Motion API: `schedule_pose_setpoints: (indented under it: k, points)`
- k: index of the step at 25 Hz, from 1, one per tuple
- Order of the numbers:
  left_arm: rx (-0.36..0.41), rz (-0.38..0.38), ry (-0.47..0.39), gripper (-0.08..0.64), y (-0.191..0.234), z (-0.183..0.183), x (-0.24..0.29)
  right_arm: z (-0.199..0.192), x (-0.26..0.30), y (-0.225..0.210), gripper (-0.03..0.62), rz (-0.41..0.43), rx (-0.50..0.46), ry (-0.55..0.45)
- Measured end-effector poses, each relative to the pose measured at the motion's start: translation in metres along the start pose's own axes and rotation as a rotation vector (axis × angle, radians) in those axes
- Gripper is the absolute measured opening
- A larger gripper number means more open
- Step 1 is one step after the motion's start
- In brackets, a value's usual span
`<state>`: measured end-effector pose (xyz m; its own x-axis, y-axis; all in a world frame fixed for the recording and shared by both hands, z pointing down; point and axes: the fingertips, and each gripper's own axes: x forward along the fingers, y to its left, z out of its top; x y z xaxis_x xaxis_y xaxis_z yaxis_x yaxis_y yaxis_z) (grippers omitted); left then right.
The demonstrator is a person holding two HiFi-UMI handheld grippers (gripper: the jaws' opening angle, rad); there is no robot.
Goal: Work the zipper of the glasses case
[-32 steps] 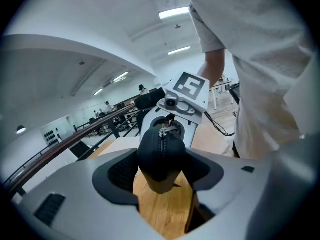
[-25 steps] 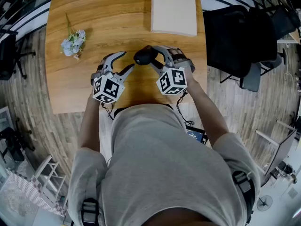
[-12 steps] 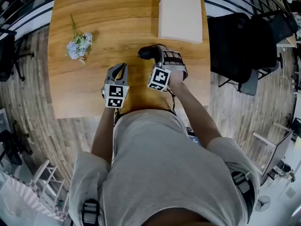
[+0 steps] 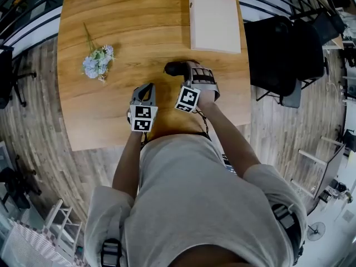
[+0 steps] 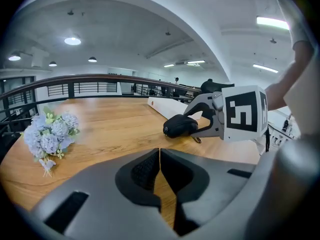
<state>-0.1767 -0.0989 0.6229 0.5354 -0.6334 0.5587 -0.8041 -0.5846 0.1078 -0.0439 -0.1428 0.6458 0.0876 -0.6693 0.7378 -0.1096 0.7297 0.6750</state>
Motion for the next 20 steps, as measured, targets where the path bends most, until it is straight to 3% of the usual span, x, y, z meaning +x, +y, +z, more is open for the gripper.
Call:
schedule_pose_setpoints:
  k: [4, 9, 17, 20]
  points:
    - [0.008, -0.055, 0.025, 0.029, -0.009, -0.007, 0.003, 0.001, -0.001, 0.015, 0.256, 0.01, -0.001, 0.001]
    - [0.017, -0.072, 0.01, 0.029, -0.016, -0.008, 0.001, -0.002, -0.005, 0.024, 0.256, 0.013, 0.039, -0.052]
    - [0.023, -0.013, -0.007, 0.029, -0.034, -0.002, -0.011, -0.01, -0.035, 0.031, 0.259, 0.12, 0.23, -0.236]
    - [0.0, 0.03, -0.005, 0.029, -0.047, -0.003, -0.018, -0.016, -0.057, 0.031, 0.259, 0.142, 0.351, -0.332]
